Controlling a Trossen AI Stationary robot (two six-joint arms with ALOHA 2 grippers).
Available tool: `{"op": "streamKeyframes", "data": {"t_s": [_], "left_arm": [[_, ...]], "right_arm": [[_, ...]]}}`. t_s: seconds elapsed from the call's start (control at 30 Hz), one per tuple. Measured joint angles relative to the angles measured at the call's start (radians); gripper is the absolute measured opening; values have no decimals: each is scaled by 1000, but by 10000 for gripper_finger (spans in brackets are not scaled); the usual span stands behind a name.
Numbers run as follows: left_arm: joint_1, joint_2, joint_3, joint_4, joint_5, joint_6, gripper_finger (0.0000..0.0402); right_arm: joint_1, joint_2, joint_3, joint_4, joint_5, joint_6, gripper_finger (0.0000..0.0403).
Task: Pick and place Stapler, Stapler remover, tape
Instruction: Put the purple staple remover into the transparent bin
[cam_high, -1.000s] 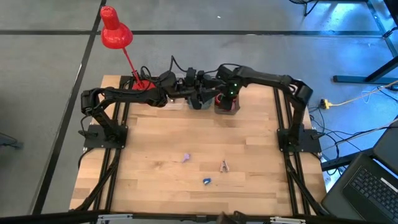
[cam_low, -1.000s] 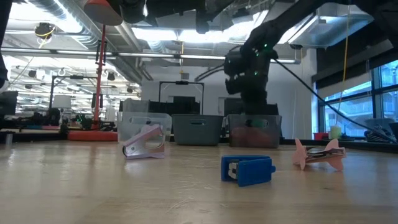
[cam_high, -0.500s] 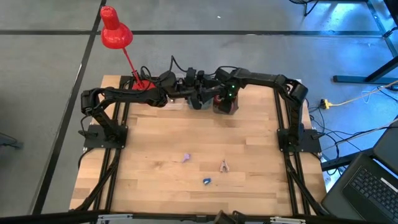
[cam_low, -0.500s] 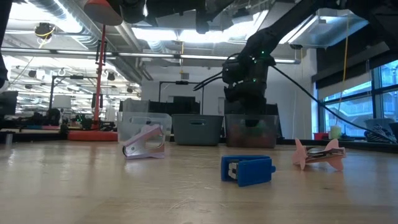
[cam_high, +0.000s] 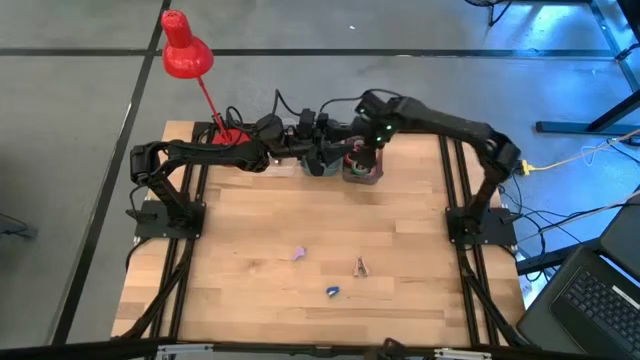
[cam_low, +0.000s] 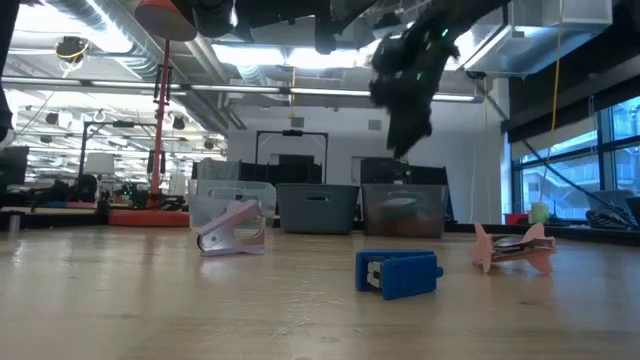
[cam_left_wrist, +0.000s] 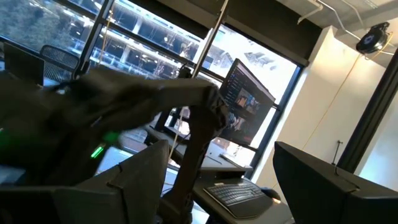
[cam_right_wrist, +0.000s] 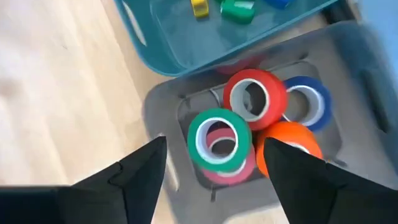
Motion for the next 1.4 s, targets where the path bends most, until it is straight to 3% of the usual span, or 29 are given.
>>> {"op": "streamKeyframes", "data": {"t_s": [0.17, 0.37, 0.6, 0.73, 0.83, 0.93, 1.13, 1.4], "left_arm": [[0, 0, 0, 0, 35, 0, 278], [-14, -2, 0, -38, 212, -50, 278], [-115, -2, 0, -451, 269, -28, 278], [-197, -2, 0, -665, 142, -3, 269], [-268, -2, 0, -712, 60, 1, 255], [-344, -2, 0, -758, 43, 24, 242], [-506, 1, 0, -887, -72, 36, 226], [-657, 87, 1, -827, -374, -89, 217]], "right_arm": [[0, -156, 0, -91, -21, 73, 272], [61, -364, -37, -213, -48, 158, 273], [150, -603, -143, -208, -21, 314, 273], [181, -712, -200, -200, 47, 396, 273], [191, -770, -236, -190, 78, 440, 273], [193, -810, -270, -168, 85, 464, 273], [193, -820, -299, -120, 85, 462, 273], [193, -801, -299, 49, 57, 390, 273]]}}
